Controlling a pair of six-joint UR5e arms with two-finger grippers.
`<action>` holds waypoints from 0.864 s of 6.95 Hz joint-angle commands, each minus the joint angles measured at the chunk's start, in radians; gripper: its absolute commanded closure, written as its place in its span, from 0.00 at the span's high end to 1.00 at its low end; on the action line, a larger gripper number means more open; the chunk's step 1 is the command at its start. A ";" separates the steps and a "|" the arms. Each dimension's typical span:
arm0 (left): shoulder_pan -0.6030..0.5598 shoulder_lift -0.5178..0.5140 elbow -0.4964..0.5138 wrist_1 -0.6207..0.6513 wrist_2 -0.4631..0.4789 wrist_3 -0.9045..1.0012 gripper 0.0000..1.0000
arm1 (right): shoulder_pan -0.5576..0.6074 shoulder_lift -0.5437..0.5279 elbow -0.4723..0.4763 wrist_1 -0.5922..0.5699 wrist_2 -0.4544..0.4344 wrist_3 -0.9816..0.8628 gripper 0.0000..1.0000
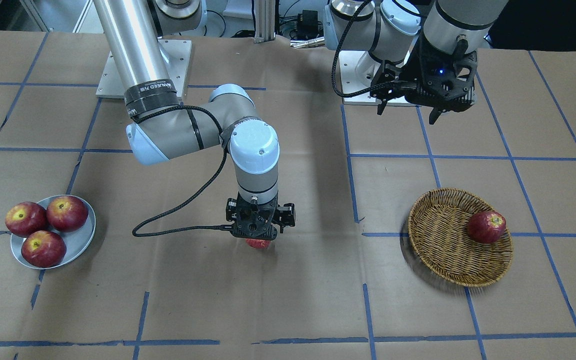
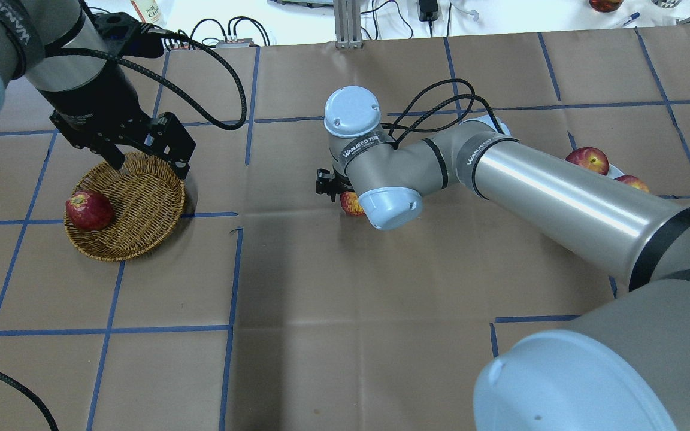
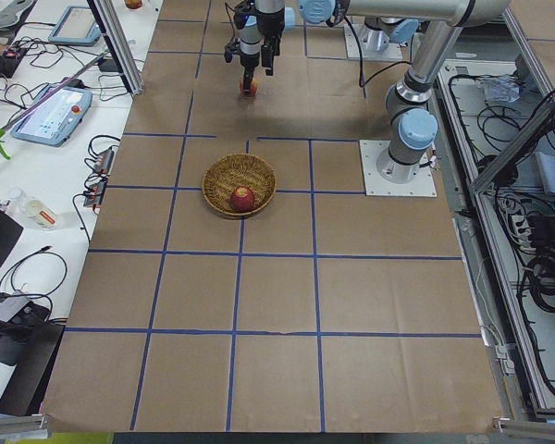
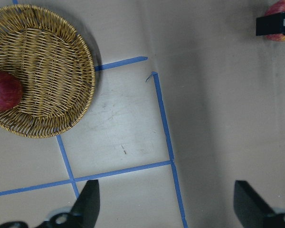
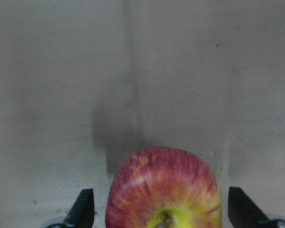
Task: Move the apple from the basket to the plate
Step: 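Lower the right gripper around the apple on the table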
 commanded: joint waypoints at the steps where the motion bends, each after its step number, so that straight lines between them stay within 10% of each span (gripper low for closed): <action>1: 0.001 0.000 0.000 0.000 0.000 0.000 0.99 | -0.002 0.010 -0.007 -0.009 -0.011 -0.001 0.99; 4: -0.001 0.000 0.000 0.002 -0.001 0.000 0.99 | 0.001 0.005 -0.007 -0.005 -0.002 -0.001 0.63; 6: 0.001 -0.002 0.000 0.000 -0.002 0.000 0.99 | -0.002 -0.004 -0.027 0.009 -0.005 -0.001 0.57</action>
